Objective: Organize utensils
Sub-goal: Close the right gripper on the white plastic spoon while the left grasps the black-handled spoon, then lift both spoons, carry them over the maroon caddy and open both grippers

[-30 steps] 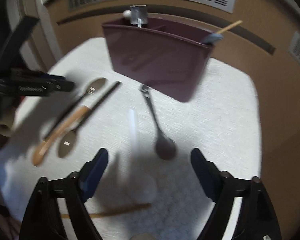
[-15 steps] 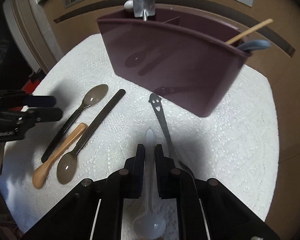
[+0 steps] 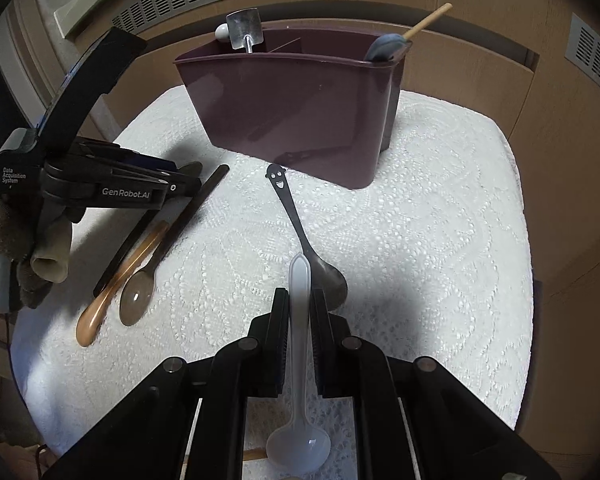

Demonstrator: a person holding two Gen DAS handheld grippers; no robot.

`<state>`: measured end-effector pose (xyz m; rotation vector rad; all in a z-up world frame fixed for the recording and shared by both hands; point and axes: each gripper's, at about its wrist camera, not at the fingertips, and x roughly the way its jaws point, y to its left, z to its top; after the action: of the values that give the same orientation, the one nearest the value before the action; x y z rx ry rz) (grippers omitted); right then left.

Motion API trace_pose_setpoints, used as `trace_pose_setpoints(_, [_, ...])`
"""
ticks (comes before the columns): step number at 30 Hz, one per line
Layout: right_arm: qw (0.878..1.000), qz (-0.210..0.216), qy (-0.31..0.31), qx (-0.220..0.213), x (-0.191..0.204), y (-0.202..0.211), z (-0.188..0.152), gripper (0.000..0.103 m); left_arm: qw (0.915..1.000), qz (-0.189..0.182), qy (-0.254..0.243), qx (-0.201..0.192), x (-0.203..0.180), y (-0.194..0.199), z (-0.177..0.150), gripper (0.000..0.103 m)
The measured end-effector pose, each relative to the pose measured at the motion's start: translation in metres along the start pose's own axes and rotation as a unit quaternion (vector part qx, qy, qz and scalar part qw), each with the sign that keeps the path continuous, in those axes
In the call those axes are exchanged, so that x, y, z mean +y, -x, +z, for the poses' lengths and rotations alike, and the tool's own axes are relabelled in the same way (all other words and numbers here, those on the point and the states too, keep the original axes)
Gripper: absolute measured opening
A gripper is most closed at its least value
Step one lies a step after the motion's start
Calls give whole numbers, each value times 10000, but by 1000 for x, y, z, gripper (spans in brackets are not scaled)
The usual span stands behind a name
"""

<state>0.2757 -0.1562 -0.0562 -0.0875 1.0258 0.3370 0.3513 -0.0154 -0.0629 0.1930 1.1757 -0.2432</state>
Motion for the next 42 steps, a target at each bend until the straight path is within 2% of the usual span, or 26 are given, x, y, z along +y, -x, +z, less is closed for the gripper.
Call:
trace_pose_setpoints(2, [10000, 29, -23, -21, 0, 2, -2, 10, 9999, -7, 70, -128, 0, 1, -3, 34])
trace_pose_setpoints(8, [9999, 83, -80, -89, 6, 11, -6, 10, 9980, -221, 296, -516, 4, 21, -31, 34])
trace_pose_setpoints(15, [9996, 29, 0, -278, 16, 30, -9, 10, 9865, -521, 815, -1319, 13, 78, -95, 34])
trace_pose_setpoints(19, [9990, -53, 143, -416, 25, 38, -15, 10, 9790, -550, 924, -1732, 11, 103, -118, 34])
trace_pose_setpoints(24, [9987, 39, 117, -492, 33, 47, -19, 10, 9723, -623, 1019, -2011, 4, 125, -134, 34])
trace_pose_setpoints(28, [9980, 55, 197, -599, 42, 59, -24, 10, 9685, -617, 1031, -2183, 3, 143, -141, 34])
trace_pose_setpoints(32, [9970, 35, 203, -744, 45, 71, -26, 10, 9653, -461, 906, -2404, -3, 161, -145, 34])
trace_pose_setpoints(37, [9948, 15, 127, -1013, 43, 95, -15, 10, 9584, -374, 795, -2715, -8, 191, -131, 34])
trace_pose_setpoints(40, [9895, -92, 193, -1432, 44, 128, 9, 10, 9472, -324, 709, -3110, -8, 226, -108, 34])
trace_pose_setpoints(42, [9810, -281, 290, -1898, 44, 163, 34, 10, 9351, -230, 588, -3487, -8, 257, -85, 34])
